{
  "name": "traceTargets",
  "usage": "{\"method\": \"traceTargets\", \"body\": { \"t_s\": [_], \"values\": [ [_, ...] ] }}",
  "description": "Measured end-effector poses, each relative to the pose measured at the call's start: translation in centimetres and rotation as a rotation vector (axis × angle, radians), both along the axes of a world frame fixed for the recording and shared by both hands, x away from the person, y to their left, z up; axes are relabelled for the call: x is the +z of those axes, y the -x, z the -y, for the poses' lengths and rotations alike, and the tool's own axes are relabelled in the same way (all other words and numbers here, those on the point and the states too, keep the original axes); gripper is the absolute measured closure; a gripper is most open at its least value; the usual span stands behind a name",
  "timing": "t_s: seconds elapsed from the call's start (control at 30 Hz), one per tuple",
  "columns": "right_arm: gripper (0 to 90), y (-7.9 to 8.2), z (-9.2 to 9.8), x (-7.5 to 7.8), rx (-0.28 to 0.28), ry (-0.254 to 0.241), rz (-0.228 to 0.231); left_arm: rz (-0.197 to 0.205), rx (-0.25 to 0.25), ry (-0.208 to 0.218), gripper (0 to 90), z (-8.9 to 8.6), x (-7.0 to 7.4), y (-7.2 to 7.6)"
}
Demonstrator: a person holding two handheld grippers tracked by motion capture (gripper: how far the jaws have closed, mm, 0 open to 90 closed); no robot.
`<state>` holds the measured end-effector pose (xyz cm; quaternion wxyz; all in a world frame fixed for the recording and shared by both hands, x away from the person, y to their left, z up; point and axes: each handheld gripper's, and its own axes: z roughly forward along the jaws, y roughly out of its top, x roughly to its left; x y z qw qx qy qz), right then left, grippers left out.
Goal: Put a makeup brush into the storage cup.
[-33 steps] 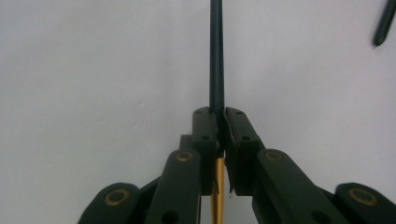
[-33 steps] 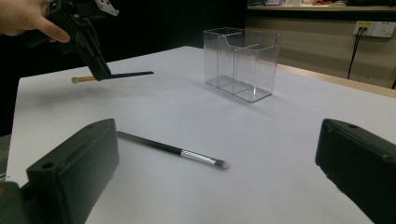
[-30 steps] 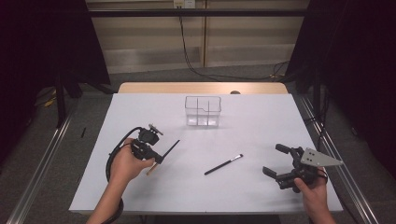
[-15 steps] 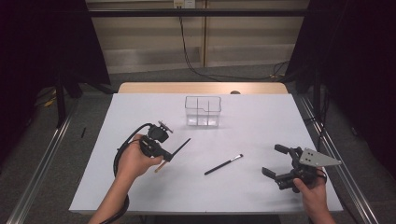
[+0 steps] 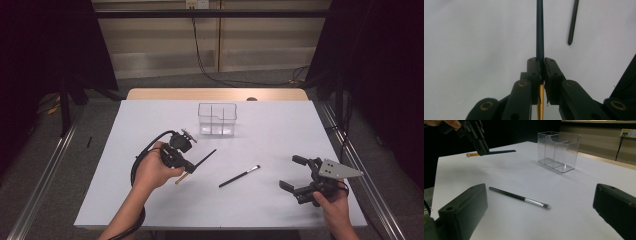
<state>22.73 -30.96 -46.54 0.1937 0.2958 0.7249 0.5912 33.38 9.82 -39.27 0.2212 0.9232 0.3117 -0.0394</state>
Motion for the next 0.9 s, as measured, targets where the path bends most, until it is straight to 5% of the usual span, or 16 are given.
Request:
{"method": "traceTargets", "body": {
  "t_s": [0.9],
  "values": [
    [0.0, -0.8, -0.8, 0.5, 0.025, -0.013, -0.011, 0.016, -0.139, 0.019, 83.6, 3.9, 1.0, 1.0]
  ]
}}
